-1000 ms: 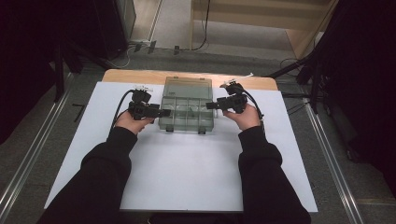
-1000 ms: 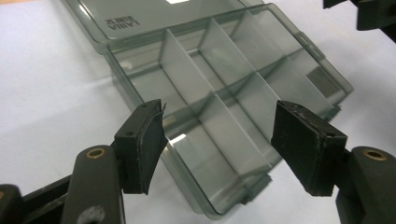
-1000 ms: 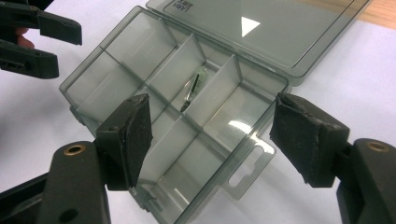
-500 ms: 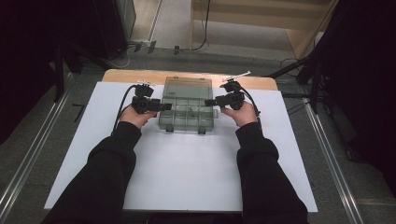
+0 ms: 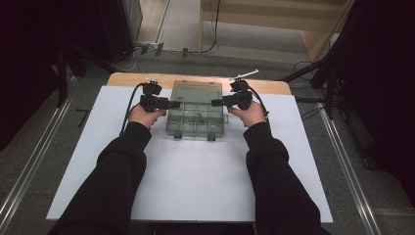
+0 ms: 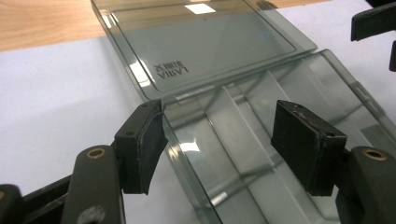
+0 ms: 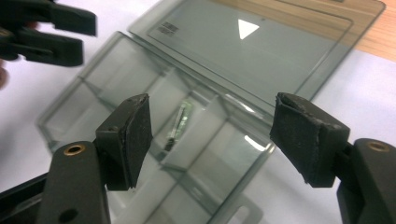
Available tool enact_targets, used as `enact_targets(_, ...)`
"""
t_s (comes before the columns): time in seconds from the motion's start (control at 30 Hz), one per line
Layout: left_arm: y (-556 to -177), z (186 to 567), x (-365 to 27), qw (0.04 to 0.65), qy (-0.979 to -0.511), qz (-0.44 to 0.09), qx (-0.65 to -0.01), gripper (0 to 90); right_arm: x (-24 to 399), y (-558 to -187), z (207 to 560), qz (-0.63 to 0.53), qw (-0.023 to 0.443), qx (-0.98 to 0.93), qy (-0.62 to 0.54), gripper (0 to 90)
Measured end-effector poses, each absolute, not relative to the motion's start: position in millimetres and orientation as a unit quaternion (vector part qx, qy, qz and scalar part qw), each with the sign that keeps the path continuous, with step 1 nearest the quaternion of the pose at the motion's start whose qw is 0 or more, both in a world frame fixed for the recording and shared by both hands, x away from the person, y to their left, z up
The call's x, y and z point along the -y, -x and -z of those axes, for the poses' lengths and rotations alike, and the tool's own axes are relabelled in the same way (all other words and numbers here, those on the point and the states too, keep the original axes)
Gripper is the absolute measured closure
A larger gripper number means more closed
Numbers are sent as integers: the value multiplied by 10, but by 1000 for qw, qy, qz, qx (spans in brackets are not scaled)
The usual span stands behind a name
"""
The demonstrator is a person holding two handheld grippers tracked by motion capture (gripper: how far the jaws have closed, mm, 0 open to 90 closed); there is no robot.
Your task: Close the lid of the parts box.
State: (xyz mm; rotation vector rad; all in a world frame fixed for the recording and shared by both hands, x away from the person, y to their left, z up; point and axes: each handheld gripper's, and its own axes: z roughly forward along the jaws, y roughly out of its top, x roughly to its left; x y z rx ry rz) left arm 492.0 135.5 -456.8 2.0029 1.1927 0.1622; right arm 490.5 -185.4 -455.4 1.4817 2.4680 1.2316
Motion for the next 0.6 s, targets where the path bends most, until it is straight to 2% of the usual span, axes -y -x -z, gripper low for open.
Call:
enact_targets(0.3,-5075,4537,-1327,388,-786,-73,-476,340,1861,-5033,4645,-372,13,-788,-490,294)
enact_targets(0.6,-5256,4639,-1294,390,-773,-75,-495,341,1826,-5170,4672,-357,42,-779,-514,296)
